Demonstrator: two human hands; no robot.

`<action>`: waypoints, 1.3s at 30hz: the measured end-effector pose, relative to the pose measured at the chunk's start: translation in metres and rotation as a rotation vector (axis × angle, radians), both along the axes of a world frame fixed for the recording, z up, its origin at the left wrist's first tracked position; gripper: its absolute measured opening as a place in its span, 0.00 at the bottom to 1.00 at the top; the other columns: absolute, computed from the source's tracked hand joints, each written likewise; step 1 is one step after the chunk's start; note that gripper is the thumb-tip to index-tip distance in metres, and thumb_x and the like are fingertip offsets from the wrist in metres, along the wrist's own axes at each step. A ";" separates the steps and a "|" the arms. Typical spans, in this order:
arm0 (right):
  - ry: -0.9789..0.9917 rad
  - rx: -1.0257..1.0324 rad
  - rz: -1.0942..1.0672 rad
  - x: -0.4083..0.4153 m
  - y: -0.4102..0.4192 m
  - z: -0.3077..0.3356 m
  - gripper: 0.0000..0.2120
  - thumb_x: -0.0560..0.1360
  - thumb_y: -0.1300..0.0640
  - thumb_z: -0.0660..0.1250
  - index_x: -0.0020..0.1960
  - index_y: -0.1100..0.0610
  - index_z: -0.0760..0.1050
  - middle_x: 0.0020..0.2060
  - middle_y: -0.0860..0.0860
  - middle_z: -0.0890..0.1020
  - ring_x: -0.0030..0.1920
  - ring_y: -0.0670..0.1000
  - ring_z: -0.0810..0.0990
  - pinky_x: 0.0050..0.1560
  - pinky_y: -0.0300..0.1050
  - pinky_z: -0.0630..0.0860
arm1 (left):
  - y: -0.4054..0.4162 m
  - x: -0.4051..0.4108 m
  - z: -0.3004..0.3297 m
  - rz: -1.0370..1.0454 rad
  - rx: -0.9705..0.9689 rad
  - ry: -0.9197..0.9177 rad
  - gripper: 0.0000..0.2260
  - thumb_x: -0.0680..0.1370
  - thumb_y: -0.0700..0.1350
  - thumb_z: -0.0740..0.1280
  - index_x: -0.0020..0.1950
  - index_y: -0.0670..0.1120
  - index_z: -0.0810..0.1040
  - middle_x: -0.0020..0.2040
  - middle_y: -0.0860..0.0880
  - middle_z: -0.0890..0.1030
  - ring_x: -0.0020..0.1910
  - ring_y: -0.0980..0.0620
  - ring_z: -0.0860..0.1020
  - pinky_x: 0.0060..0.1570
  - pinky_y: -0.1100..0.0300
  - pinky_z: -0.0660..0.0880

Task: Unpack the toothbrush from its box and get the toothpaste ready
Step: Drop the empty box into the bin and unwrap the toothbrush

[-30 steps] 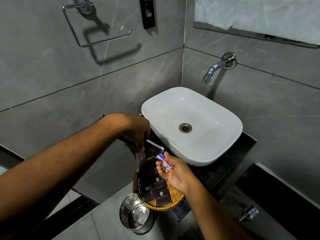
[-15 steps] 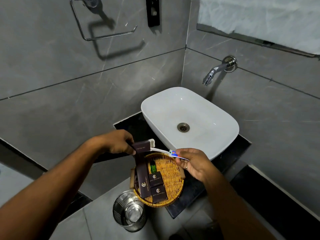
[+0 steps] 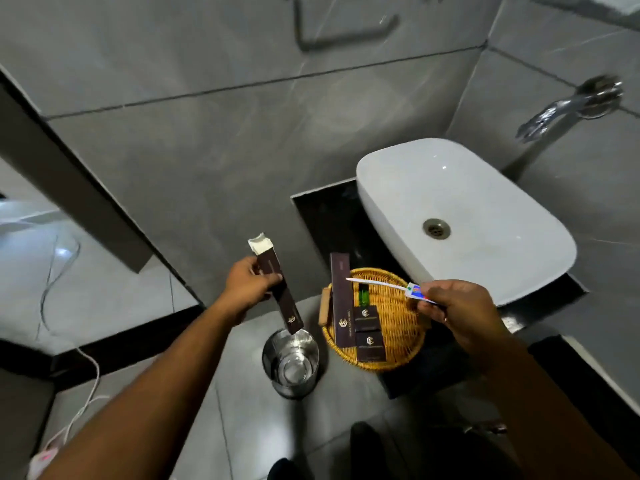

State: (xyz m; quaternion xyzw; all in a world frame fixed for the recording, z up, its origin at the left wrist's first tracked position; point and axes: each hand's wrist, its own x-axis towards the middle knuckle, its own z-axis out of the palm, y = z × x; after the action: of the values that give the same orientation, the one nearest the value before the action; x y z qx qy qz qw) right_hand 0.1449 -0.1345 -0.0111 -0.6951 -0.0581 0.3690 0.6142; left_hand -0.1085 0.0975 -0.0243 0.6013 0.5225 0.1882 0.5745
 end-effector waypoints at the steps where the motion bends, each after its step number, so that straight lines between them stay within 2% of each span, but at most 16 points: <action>1: -0.019 -0.003 0.010 -0.006 0.002 -0.001 0.08 0.70 0.67 0.71 0.34 0.60 0.84 0.36 0.59 0.85 0.37 0.55 0.85 0.30 0.38 0.80 | -0.002 -0.005 -0.015 0.011 -0.029 0.005 0.08 0.72 0.35 0.71 0.47 0.45 0.77 0.42 0.46 0.81 0.41 0.46 0.80 0.40 0.51 0.79; 3: -0.058 -0.002 0.022 -0.016 0.006 -0.001 0.09 0.70 0.67 0.70 0.34 0.59 0.84 0.32 0.55 0.85 0.33 0.51 0.85 0.29 0.38 0.80 | -0.007 -0.012 -0.043 0.025 -0.094 0.019 0.10 0.71 0.35 0.71 0.51 0.42 0.78 0.43 0.45 0.81 0.43 0.45 0.81 0.42 0.50 0.79; 6: -0.060 -0.009 0.017 -0.025 0.011 -0.003 0.10 0.71 0.66 0.70 0.33 0.57 0.83 0.28 0.52 0.85 0.29 0.48 0.84 0.30 0.38 0.81 | -0.010 -0.017 -0.085 0.080 -0.136 0.064 0.11 0.68 0.35 0.72 0.49 0.42 0.79 0.40 0.46 0.81 0.41 0.45 0.80 0.39 0.53 0.78; 10: -0.056 -0.004 -0.031 -0.025 0.014 -0.009 0.01 0.67 0.62 0.73 0.37 0.58 0.82 0.32 0.53 0.87 0.31 0.49 0.84 0.30 0.35 0.79 | -0.009 -0.020 -0.145 0.146 -0.181 0.170 0.14 0.65 0.37 0.74 0.51 0.40 0.80 0.44 0.43 0.83 0.42 0.45 0.79 0.51 0.47 0.78; 13: -0.061 0.004 -0.050 -0.022 0.014 -0.013 0.05 0.62 0.58 0.73 0.37 0.58 0.83 0.34 0.54 0.87 0.32 0.49 0.85 0.31 0.34 0.79 | -0.006 -0.023 -0.183 0.148 -0.182 0.195 0.15 0.66 0.37 0.73 0.53 0.42 0.79 0.50 0.41 0.84 0.50 0.41 0.81 0.55 0.46 0.78; 16: -0.065 0.016 -0.044 -0.021 0.013 -0.023 0.04 0.64 0.58 0.72 0.38 0.57 0.84 0.34 0.53 0.87 0.34 0.48 0.85 0.35 0.34 0.80 | -0.002 -0.022 -0.215 0.134 -0.172 0.210 0.17 0.68 0.37 0.73 0.56 0.42 0.78 0.53 0.41 0.84 0.54 0.40 0.81 0.58 0.45 0.77; 19: -0.076 0.035 -0.048 -0.020 0.014 -0.033 0.04 0.65 0.58 0.71 0.38 0.57 0.83 0.32 0.52 0.86 0.33 0.47 0.85 0.34 0.33 0.80 | 0.006 -0.021 -0.236 0.113 -0.243 0.168 0.22 0.70 0.37 0.75 0.61 0.43 0.74 0.60 0.41 0.81 0.55 0.42 0.80 0.63 0.44 0.75; 23: -0.084 0.022 -0.010 -0.022 0.016 -0.040 0.04 0.64 0.57 0.72 0.38 0.56 0.84 0.32 0.52 0.86 0.34 0.47 0.85 0.35 0.34 0.80 | 0.021 -0.022 -0.240 0.082 -0.406 0.145 0.37 0.71 0.44 0.75 0.75 0.47 0.61 0.69 0.40 0.70 0.64 0.40 0.75 0.64 0.46 0.74; 25: -0.077 0.018 -0.013 -0.022 0.014 -0.039 0.04 0.64 0.57 0.72 0.38 0.55 0.84 0.34 0.52 0.87 0.36 0.49 0.85 0.36 0.34 0.80 | 0.025 -0.019 -0.228 0.114 -0.387 0.126 0.32 0.73 0.44 0.74 0.74 0.46 0.64 0.72 0.39 0.70 0.66 0.41 0.74 0.59 0.50 0.73; 28: -0.068 -0.035 -0.008 -0.022 0.016 -0.037 0.04 0.64 0.57 0.73 0.38 0.55 0.84 0.35 0.52 0.87 0.36 0.50 0.86 0.35 0.35 0.80 | 0.027 -0.003 -0.185 0.208 -0.178 0.063 0.21 0.76 0.44 0.69 0.68 0.43 0.73 0.68 0.42 0.76 0.64 0.44 0.76 0.63 0.51 0.73; 30: -0.074 -0.104 0.013 -0.023 0.018 -0.031 0.01 0.65 0.60 0.73 0.36 0.55 0.84 0.34 0.54 0.87 0.33 0.50 0.85 0.32 0.35 0.80 | 0.019 0.014 -0.143 0.191 0.069 0.013 0.14 0.77 0.43 0.68 0.63 0.43 0.77 0.61 0.44 0.80 0.59 0.49 0.78 0.62 0.55 0.74; 32: -0.113 -0.184 0.061 -0.022 0.018 -0.023 0.05 0.68 0.63 0.73 0.35 0.56 0.83 0.35 0.56 0.87 0.32 0.50 0.85 0.31 0.36 0.80 | -0.002 0.036 -0.097 0.075 0.384 -0.042 0.10 0.76 0.44 0.67 0.56 0.46 0.81 0.53 0.50 0.81 0.52 0.58 0.77 0.57 0.60 0.75; 34: -0.167 -0.239 0.107 -0.021 0.015 -0.006 0.05 0.69 0.64 0.74 0.36 0.57 0.82 0.36 0.57 0.86 0.32 0.51 0.85 0.31 0.39 0.81 | -0.034 0.062 -0.048 -0.163 0.663 -0.147 0.09 0.75 0.45 0.66 0.53 0.48 0.83 0.51 0.55 0.81 0.50 0.64 0.76 0.53 0.71 0.72; 36: -0.241 -0.271 0.158 -0.018 0.012 0.014 0.05 0.67 0.65 0.75 0.36 0.58 0.82 0.35 0.61 0.85 0.31 0.54 0.83 0.31 0.45 0.83 | -0.064 0.089 -0.015 -0.505 0.776 -0.168 0.11 0.76 0.45 0.65 0.56 0.47 0.82 0.53 0.52 0.84 0.53 0.62 0.77 0.55 0.78 0.68; 38: -0.319 -0.292 0.210 -0.015 0.011 0.030 0.05 0.66 0.66 0.76 0.35 0.59 0.81 0.33 0.65 0.84 0.31 0.59 0.81 0.34 0.54 0.82 | -0.084 0.112 0.002 -0.813 0.770 -0.051 0.14 0.77 0.45 0.62 0.60 0.45 0.81 0.59 0.46 0.84 0.58 0.55 0.79 0.61 0.72 0.69; 39: -0.347 -0.295 0.235 -0.014 0.009 0.039 0.05 0.66 0.66 0.76 0.35 0.60 0.81 0.32 0.65 0.83 0.31 0.61 0.81 0.36 0.59 0.82 | -0.091 0.121 0.007 -0.911 0.710 0.001 0.14 0.78 0.44 0.61 0.61 0.45 0.81 0.59 0.44 0.84 0.58 0.50 0.80 0.63 0.62 0.72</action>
State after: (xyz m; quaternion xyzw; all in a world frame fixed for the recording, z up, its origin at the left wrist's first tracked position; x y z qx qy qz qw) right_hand 0.1311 -0.1258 0.0276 -0.8185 -0.1888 0.3177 0.4399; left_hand 0.0120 0.0063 -0.0168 0.9217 0.1159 0.0853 0.3602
